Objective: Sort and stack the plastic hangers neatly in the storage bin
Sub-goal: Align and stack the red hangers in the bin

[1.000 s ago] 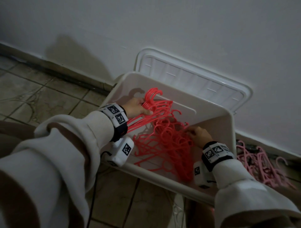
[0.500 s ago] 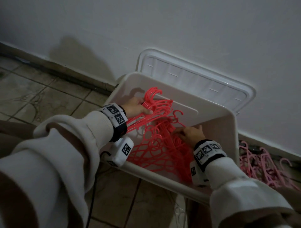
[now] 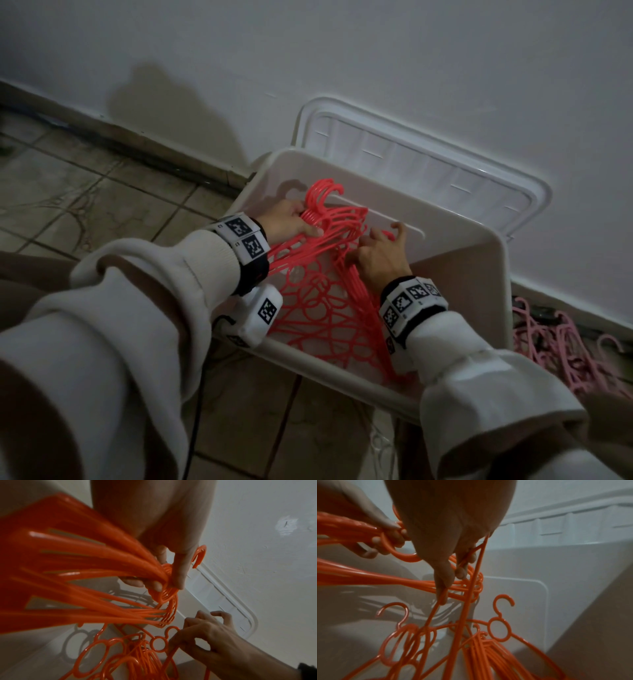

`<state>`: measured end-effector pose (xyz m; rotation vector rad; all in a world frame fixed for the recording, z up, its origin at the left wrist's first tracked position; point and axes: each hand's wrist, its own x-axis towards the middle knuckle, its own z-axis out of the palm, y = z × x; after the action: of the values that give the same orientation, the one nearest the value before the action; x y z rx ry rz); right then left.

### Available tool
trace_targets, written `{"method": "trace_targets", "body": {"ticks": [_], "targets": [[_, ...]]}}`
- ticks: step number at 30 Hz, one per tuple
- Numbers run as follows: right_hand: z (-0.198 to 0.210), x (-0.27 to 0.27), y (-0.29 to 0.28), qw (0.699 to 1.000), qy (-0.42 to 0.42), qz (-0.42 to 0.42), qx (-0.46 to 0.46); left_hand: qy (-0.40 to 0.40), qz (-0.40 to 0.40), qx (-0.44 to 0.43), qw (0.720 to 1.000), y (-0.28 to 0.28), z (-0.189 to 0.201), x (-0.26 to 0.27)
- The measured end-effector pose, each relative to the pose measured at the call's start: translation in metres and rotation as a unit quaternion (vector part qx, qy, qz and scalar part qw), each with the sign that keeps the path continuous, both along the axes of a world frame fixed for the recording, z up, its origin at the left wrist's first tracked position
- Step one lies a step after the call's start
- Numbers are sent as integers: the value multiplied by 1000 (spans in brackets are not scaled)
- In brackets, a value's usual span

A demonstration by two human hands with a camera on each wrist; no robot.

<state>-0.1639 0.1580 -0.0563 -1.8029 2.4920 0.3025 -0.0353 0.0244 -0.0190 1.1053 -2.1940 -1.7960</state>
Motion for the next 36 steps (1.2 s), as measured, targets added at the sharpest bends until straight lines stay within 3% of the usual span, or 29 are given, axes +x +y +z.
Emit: {"method": "trace_targets", "body": {"ticks": [5,9,12,14,18,21,25,28,30,32,36], "targets": [[4,1,3,996,-15,85,32,-9,-1,-15,1000,0,-1,1],[1,8,8,986,63,135,80,-13,-4,-20,1000,1,1,1],[-6,12,7,976,77,197,45,-6,-2,-22,1000,3,3,1],[-2,13,8,980,53,193,7,-7,-2,-23,1000,3,4,2],[13,-3,17,991,-45,94,-81,-16,-11,-29,999,0,3,4],[28,-26,34,997,-53,-25,-47,-15,-9,-28,999,-2,2,7],[37,-58,61,979,-88,-175,-62,-21,-21,-21,999,1,5,9],[38,-70,76,968,-84,-238,10,-44,-37,-25,998,4,6,8],[38,-71,84,953,-125,-266,73,-63,-41,-27,997,7,8,6],[37,-65,86,927,-229,-281,94,-80,-41,-30,996,8,7,4],[46,-41,84,836,-440,-327,19,-87,-41,-39,995,11,10,2]]}}
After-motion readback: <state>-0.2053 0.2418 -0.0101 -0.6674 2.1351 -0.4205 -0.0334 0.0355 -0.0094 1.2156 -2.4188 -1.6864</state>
